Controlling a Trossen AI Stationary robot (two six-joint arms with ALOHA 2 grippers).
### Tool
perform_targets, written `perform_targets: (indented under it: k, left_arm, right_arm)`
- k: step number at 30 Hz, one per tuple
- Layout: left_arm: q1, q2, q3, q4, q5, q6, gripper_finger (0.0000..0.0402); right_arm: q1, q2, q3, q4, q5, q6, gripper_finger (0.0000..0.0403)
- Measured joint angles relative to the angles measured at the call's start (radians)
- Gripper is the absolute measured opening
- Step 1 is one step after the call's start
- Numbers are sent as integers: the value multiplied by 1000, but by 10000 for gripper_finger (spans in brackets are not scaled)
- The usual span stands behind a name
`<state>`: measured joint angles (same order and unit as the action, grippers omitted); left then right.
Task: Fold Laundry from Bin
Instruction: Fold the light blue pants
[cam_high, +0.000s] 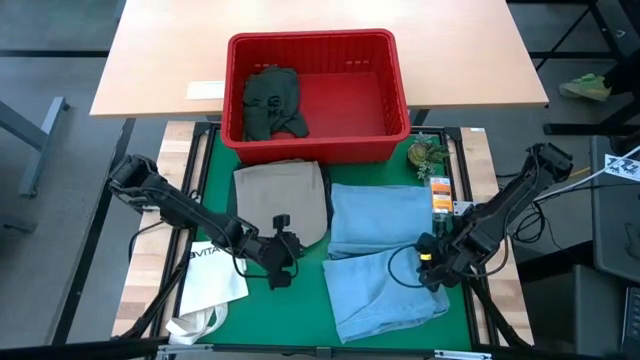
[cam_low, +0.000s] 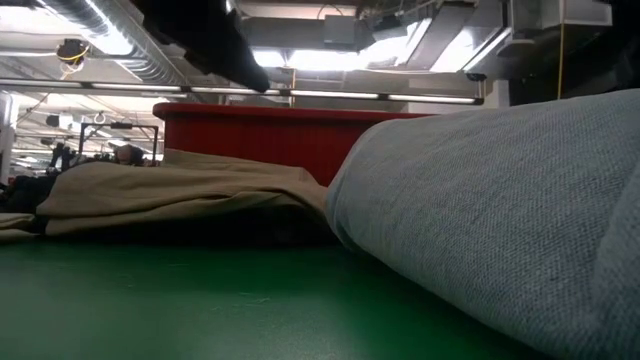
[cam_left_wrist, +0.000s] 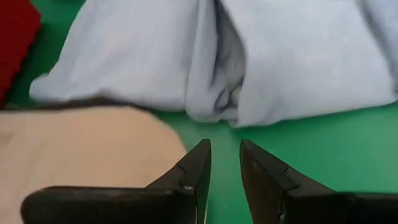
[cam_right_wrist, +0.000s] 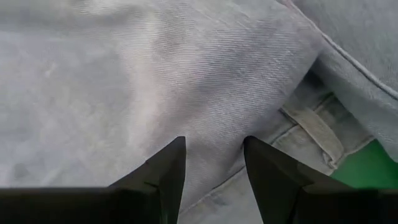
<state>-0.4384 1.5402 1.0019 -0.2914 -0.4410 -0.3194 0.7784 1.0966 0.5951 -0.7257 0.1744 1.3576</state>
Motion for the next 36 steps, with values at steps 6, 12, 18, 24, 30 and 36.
perform_targets:
  k: [6,12,18,24,30,36]
  left_arm:
    - [-2,0,-6,43,2,15,81]
    - [-2,0,-6,71,2,14,81]
    - [-2,0,-6,71,2,8,81]
    - [-5,0,-6,71,2,7,81]
    - [-8,0,-6,70,1,-17,81]
    - [-8,0,-6,70,1,-46,81]
  right_arm:
    - [0,3,-70,124,5,26,158]
    - [0,3,-83,129,44,26,65]
    - [0,2,-83,130,47,25,21]
    - [0,-34,-42,83,29,25,15]
    - [1,-65,69,-145,-19,18,12]
    - [1,-65,153,-334,-66,18,5]
